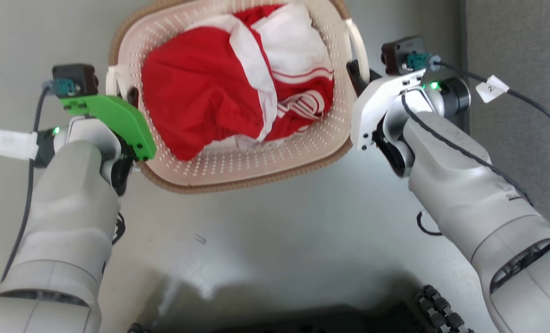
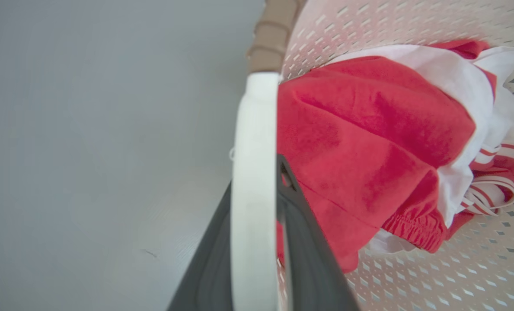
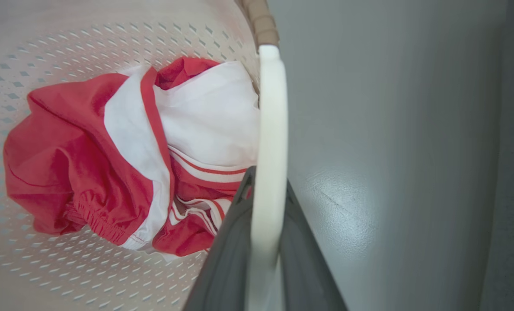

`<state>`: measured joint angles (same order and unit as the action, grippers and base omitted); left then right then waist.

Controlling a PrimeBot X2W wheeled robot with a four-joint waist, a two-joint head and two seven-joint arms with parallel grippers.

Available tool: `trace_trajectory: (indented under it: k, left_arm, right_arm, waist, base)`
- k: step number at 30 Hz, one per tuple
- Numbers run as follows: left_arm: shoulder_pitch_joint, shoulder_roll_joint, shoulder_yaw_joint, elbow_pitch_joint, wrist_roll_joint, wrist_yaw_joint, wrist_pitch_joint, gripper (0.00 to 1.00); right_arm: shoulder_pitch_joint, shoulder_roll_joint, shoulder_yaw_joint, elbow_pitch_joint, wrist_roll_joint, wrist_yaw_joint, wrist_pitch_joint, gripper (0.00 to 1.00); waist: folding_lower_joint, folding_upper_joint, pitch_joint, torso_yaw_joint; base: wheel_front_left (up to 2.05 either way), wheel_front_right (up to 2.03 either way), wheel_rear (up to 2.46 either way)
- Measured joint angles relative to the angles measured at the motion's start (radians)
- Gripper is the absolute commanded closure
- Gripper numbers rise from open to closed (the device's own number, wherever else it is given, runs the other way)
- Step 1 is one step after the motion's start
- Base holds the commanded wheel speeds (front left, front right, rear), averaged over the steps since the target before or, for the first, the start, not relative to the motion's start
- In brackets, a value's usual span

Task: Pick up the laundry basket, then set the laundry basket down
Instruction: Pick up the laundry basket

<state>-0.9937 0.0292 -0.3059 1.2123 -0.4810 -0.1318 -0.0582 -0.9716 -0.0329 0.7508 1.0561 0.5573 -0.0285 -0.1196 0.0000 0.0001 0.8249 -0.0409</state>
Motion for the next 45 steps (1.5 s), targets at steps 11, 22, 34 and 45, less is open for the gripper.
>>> trace_trajectory:
  k: [11,22,34,45]
  left_arm:
    - [0.099,-0.023,-0.008,0.040,-0.009,-0.001,-0.015,1.00]
    - [0.218,-0.044,-0.016,0.059,-0.044,-0.005,-0.002,1.00]
    - [0.318,-0.053,-0.021,0.070,-0.070,-0.006,0.073,1.00]
    - [0.373,-0.055,-0.021,0.074,-0.087,-0.006,0.148,1.00]
  right_arm:
    - [0.108,0.015,0.008,0.056,0.055,0.020,-0.009,1.00]
    - [0.216,0.021,0.015,0.091,0.104,0.040,-0.006,1.00]
    - [0.311,0.029,0.026,0.125,0.151,0.076,0.069,1.00]
    - [0.368,0.031,0.031,0.139,0.192,0.099,0.140,1.00]
  waist:
    - [0.0000,0.0000,-0.141,-0.004]
    - [0.0000,0.0000,-0.276,-0.002]
    - [-0.0001,0.0000,-0.428,0.004]
    - [-0.0001,0.0000,-0.548,-0.001]
  base:
    - [0.00,0.00,0.00]
    - [0.00,0.00,0.00]
    - [0.00,0.00,0.00]
    - [0.00,0.00,0.00]
